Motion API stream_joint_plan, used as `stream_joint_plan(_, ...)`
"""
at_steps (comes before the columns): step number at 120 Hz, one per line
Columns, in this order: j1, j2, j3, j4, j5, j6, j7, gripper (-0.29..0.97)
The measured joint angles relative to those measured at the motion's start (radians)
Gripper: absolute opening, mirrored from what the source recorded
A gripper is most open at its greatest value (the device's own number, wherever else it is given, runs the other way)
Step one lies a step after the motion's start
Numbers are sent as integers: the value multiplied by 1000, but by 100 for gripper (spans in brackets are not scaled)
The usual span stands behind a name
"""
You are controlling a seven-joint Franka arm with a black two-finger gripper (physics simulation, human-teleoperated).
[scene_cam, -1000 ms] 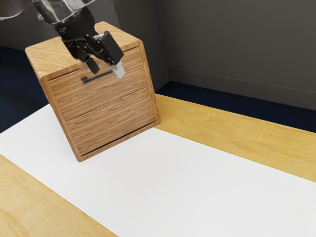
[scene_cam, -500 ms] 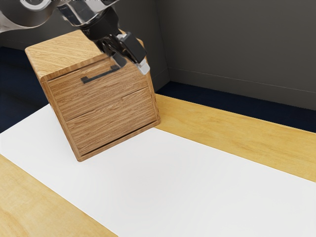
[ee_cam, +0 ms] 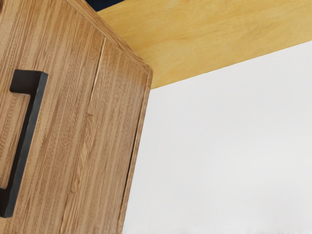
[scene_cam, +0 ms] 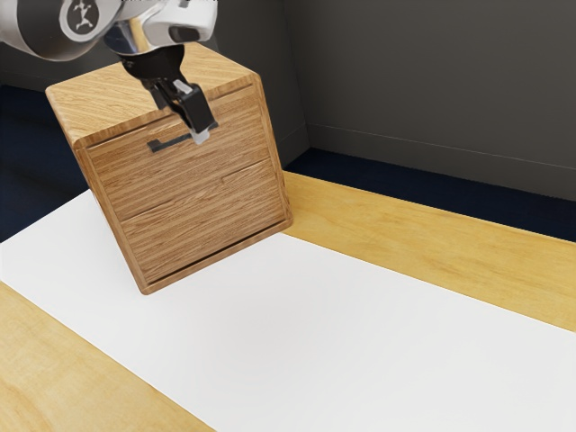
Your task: Pull the drawer handle with one arm to open the drawer
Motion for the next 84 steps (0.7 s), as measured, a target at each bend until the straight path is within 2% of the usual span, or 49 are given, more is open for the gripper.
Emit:
stream_joint_plan(42, -98, 81, 26, 9, -102, -12, -55, 68)
stream_joint_plan(46, -145, 102, 86, 23, -108, -11, -62, 67)
stream_joint_plan(50, -277, 143, 241, 57, -115, -11, -68, 67)
stream_joint_plan(55, -474, 182, 481, 81, -147, -5, -72, 66)
stream_joint_plan(60, -575, 196, 612, 89, -179, 3, -73, 65)
stream_joint_plan(68, -638, 192, 691, 94, -207, 15, -69, 64)
stream_joint_plan(84, -660, 187, 721, 96, -188, 46, -40, 60)
